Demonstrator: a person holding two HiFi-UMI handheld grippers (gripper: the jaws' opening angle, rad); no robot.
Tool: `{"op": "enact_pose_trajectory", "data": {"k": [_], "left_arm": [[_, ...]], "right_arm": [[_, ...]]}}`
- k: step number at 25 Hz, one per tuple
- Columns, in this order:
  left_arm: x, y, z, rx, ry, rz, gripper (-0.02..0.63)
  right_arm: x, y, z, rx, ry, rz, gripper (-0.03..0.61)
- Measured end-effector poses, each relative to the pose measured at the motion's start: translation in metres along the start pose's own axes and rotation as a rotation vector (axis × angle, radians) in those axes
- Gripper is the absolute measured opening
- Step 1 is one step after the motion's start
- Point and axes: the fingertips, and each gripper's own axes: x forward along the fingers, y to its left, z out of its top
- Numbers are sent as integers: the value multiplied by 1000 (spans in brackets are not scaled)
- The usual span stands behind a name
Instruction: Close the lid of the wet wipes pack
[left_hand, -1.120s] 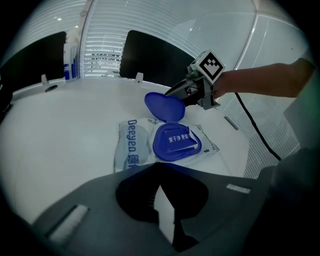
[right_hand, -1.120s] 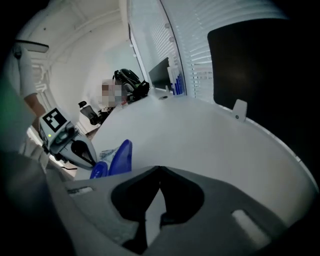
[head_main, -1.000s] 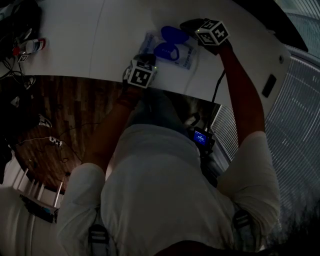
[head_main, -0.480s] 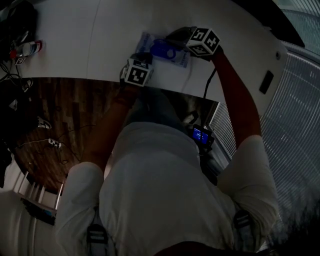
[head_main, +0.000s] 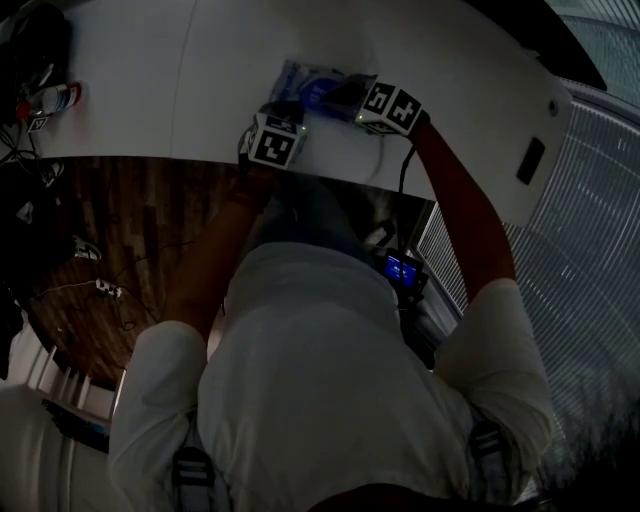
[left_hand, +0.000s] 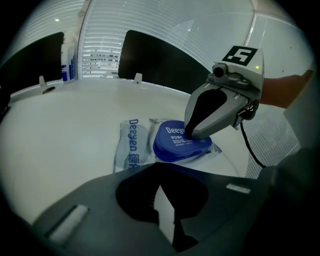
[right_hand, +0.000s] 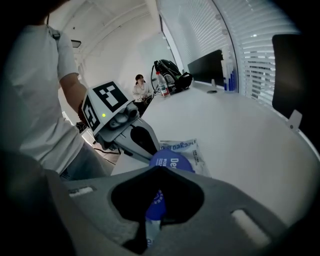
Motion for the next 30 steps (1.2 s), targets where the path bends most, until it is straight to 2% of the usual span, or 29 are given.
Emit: {"op": "enact_pose_trajectory", "data": {"k": [7,12,30], "left_arm": [[1,-2,4,4,-19,-7,2],[-1,3,1,-7,-8,12,2],[-1,0,3,-31,-12,-6,2]], "right_arm": [[11,6,-2,-23,63,-41,2],[13,3,-5,-18,70,-69,2],[22,-3,-12,-44,107,-190,2]]}}
